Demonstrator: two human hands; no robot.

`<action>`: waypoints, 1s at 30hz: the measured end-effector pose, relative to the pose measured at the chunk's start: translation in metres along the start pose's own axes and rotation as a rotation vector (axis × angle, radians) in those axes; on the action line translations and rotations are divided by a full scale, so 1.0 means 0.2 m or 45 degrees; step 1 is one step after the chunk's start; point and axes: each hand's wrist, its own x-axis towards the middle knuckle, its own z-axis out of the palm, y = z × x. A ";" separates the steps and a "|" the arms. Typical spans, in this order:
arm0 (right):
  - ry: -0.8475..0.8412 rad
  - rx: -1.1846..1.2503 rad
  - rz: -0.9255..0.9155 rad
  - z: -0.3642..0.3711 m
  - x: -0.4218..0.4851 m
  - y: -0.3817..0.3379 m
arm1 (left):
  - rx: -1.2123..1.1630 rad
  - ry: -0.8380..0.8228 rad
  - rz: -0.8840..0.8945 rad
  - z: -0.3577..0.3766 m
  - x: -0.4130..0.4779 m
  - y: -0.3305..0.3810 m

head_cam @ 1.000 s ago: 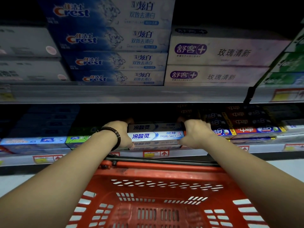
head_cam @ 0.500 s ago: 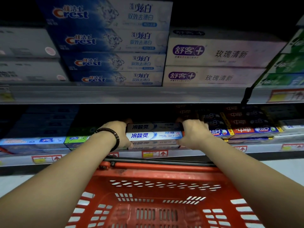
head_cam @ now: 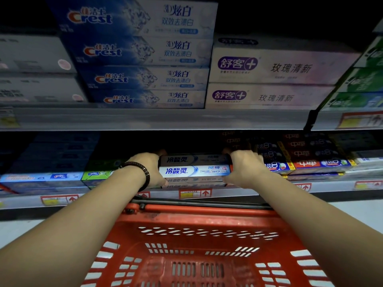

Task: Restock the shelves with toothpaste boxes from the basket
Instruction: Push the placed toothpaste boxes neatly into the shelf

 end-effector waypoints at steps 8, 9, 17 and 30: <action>-0.027 -0.012 0.005 -0.04 -0.04 -0.01 | -0.017 -0.014 -0.020 -0.02 -0.03 0.03; -0.023 -0.016 0.003 -0.05 -0.04 -0.01 | -0.012 -0.007 -0.016 -0.03 -0.04 0.03; 0.014 0.042 0.077 -0.17 -0.12 0.12 | -0.006 -0.019 0.060 -0.12 -0.07 0.10; 0.064 0.177 0.120 -0.14 -0.21 0.66 | -0.163 0.197 0.455 -0.09 -0.16 0.61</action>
